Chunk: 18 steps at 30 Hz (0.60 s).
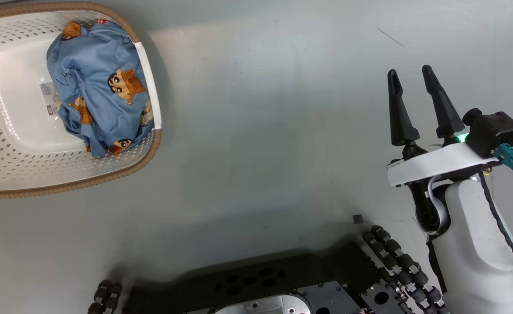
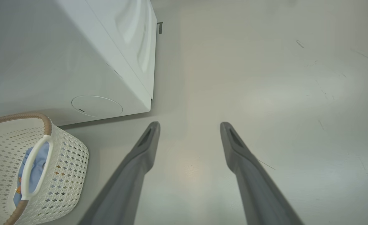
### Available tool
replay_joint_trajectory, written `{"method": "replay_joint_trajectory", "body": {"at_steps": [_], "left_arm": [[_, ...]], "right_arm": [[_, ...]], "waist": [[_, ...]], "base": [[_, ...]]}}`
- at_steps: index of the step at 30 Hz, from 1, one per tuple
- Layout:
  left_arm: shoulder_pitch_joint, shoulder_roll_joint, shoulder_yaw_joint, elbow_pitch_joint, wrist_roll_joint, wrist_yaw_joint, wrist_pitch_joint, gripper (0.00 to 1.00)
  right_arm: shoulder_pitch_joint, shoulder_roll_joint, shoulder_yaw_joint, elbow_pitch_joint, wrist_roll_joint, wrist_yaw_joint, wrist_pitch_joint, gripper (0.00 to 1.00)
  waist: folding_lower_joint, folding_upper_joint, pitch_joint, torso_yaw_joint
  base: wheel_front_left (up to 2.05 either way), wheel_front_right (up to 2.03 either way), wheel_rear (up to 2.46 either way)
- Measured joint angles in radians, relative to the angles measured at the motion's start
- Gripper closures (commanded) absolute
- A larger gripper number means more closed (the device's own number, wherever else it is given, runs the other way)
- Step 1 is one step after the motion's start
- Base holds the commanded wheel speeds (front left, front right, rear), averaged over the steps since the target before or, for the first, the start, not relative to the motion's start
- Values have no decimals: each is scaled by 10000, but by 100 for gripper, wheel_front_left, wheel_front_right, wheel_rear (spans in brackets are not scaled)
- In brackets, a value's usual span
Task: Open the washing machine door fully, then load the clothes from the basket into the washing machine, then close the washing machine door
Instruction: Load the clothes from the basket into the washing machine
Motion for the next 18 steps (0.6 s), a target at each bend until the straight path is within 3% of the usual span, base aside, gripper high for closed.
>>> {"method": "replay_joint_trajectory", "body": {"at_steps": [18], "left_arm": [[396,-571,-52,1703,-347,-102,0,0]], "right_arm": [[-148,-6,-163,171,-4,0,0,0]], "waist": [[0,0,-381,228]], "base": [[0,0,0]]}}
